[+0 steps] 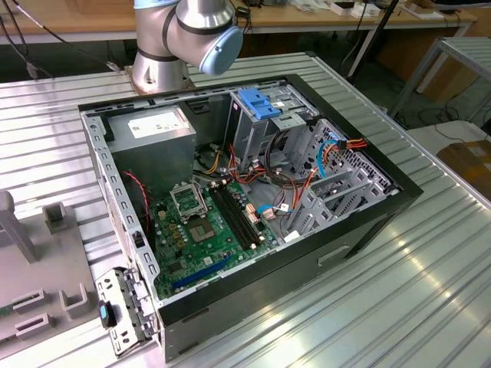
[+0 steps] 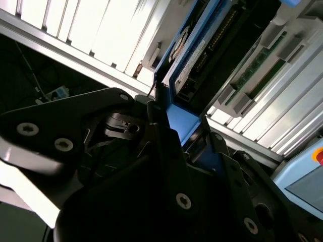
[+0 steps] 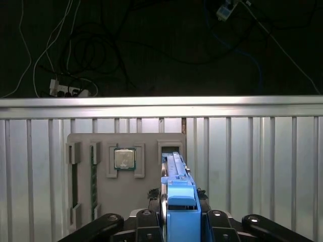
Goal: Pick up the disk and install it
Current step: 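Pick up the disk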
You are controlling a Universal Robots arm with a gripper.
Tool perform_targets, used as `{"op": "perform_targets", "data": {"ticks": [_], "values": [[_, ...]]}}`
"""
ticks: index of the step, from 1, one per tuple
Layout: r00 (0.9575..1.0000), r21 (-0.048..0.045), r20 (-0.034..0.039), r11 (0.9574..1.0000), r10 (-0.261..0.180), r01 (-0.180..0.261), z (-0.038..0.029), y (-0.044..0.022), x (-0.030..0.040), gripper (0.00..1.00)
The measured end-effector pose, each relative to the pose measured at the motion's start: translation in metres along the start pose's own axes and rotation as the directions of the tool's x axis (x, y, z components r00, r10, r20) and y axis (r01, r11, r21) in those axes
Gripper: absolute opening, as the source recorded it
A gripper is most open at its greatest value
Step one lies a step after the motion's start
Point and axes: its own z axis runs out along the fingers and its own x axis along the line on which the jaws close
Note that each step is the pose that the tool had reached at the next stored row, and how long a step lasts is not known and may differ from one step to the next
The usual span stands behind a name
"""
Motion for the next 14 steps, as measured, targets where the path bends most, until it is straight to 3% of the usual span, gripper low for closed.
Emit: {"op": "perform_targets", "data": {"ticks": [14], "values": [[1.0000,0.0000,0.0000,1.0000,0.000,0.000,-0.0229,-0.0002,0.0002,0.37]]}}
